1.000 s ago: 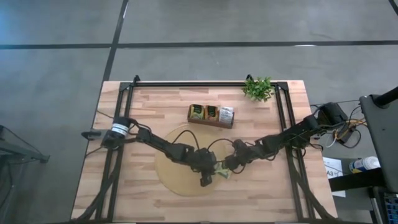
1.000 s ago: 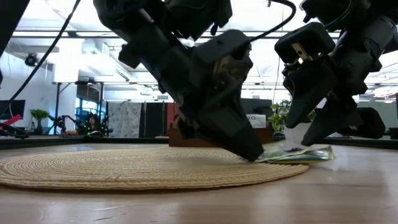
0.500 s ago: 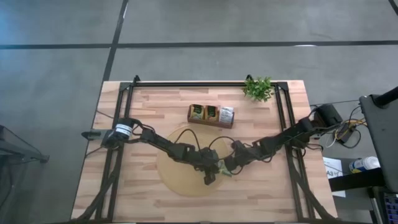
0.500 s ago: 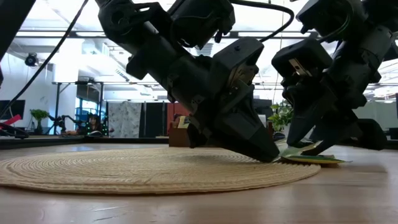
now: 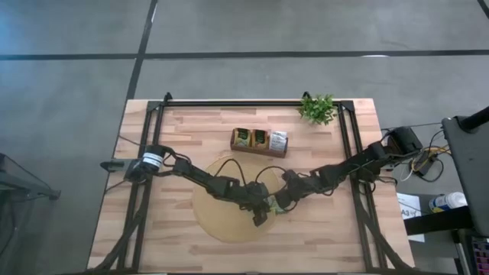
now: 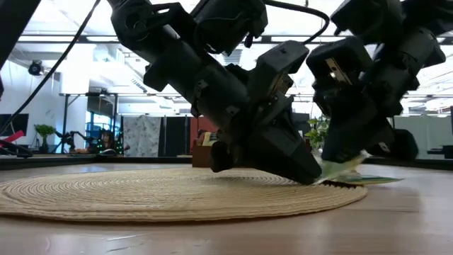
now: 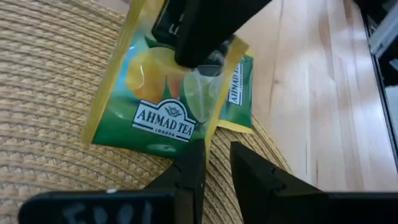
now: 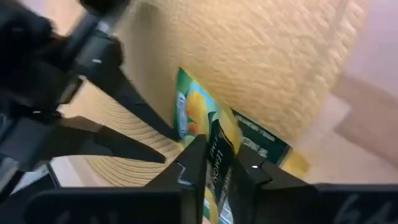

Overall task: Pick & Place Tea
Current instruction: Put the green tea bag into the left section of the wooden organizer

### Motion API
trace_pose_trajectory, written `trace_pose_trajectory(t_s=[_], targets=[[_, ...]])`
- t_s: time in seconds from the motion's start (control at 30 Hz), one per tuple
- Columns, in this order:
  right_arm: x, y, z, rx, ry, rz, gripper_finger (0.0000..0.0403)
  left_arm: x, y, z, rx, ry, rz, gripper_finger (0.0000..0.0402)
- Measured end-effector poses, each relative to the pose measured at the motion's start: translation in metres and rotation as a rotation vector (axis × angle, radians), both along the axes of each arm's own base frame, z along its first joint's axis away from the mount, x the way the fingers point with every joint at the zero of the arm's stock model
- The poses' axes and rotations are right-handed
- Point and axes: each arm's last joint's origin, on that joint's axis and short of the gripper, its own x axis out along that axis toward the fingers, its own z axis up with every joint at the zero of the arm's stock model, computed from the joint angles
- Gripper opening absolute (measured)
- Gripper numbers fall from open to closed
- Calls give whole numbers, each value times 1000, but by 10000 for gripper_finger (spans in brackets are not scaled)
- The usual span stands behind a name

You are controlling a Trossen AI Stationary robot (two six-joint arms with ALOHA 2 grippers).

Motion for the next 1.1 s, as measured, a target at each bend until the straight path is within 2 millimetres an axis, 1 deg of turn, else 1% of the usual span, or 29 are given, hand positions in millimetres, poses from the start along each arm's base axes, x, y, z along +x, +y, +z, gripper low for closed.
trace_pose_trajectory(t_s=[0.13,0.2,0.3,0.37,0.43,0.5,0.57,0.67,0.77,0.83,0.93,1.0,1.1], targets=[[6,-5,12,-57,-12,52,21,2,0,3,-27,-28,55,76],[11,-10,22,-111,-3,90,12,3,-1,6,-39,-43,80,76],[18,-23,41,-237,53,164,10,0,-1,20,-27,-76,152,76],[23,-34,53,-331,100,226,9,-7,-4,31,38,-97,236,76],[29,-48,66,-409,123,290,9,-18,-8,43,123,-123,333,76],[36,-63,79,-477,116,332,9,-33,-12,54,166,-163,418,76],[41,-78,90,-540,108,370,9,-51,-13,61,152,-182,482,76],[49,-102,110,-636,83,409,9,-80,-12,66,98,-193,539,76],[59,-125,127,-716,83,438,9,-106,-9,72,62,-227,596,76],[71,-136,137,-780,84,485,9,-121,-3,78,25,-264,621,76],[92,-146,140,-852,151,581,9,-142,7,84,-57,-315,602,76],[108,-152,136,-852,212,660,9,-155,14,85,-95,-336,577,76],[130,-158,134,-851,270,747,9,-175,23,84,-129,-348,582,76]])
